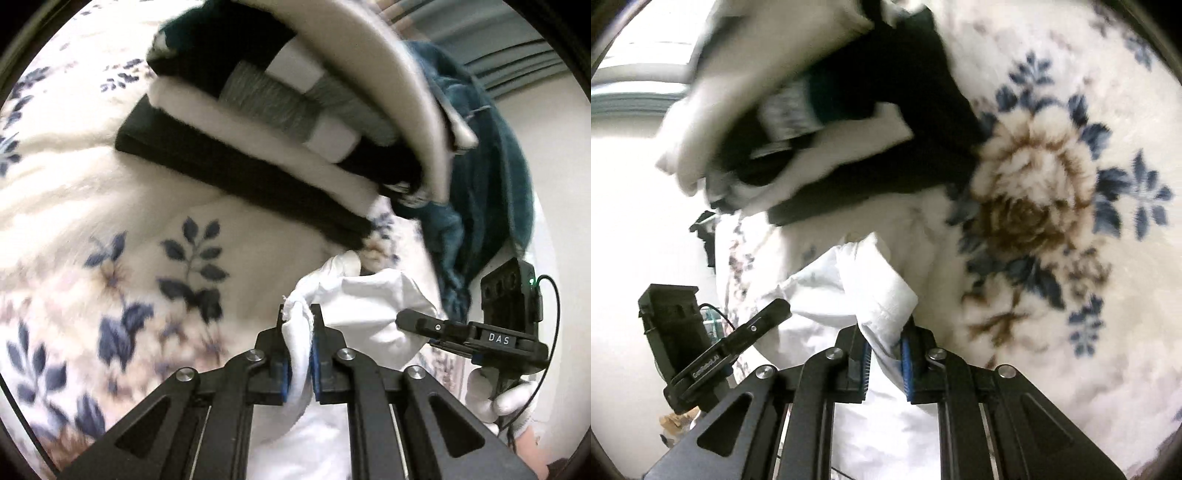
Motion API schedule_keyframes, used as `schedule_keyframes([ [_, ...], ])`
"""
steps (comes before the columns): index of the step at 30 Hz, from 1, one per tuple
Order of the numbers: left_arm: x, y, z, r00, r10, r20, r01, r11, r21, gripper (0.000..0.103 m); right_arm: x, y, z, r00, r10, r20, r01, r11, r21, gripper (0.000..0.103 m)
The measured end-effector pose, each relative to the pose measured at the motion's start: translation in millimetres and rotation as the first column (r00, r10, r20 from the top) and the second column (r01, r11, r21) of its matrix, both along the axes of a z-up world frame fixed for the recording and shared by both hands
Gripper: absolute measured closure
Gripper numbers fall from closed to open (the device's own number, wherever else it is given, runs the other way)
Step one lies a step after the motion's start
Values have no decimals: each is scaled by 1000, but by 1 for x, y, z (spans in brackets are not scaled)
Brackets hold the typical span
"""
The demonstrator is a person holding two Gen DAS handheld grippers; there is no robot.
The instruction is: Fold small clothes
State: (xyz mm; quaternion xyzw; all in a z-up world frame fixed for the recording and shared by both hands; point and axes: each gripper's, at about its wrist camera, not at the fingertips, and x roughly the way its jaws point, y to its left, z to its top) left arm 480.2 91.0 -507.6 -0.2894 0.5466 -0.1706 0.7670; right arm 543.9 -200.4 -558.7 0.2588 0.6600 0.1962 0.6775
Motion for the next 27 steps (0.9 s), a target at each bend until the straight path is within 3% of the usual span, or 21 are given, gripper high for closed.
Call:
schedule_keyframes([
  [5,-51,3,19,1000,-20,-3,20,999,-25,96,-54,-4,39,998,1,59,-3,1000,20,89],
  [8,-95,3,13,996,-38,-83,34,998,-44,91,-100,-13,53,998,4,67,-6,1000,28,89],
  [10,-126,1,2,983,-45,-178,38,998,-41,67,-135,-10,51,999,-4,38,3,1000,23,87],
  [11,-143,4,-4,975,-47,-216,37,998,-49,38,-155,-9,45,1000,8,3,-8,1000,12,86],
  [12,-161,9,-9,966,-46,-255,35,998,-49,24,-174,-9,37,999,23,-46,-22,1000,13,83],
  [14,-195,19,-19,945,-27,-325,14,999,-42,24,-205,-10,23,990,58,-126,-55,998,33,57],
  [16,-222,33,-25,921,8,-389,-19,1000,-24,24,-232,-17,14,983,56,-173,-54,998,17,46],
  [20,-231,58,-18,914,84,-398,-89,996,7,24,-263,-37,14,977,-15,-212,19,1000,17,46],
  [23,-208,50,-14,936,89,-341,-80,996,40,24,-255,-43,23,983,-73,-166,68,997,-39,46],
  [27,-165,18,-29,962,33,-271,2,992,126,24,-227,-20,27,990,-95,-105,93,995,-19,46],
])
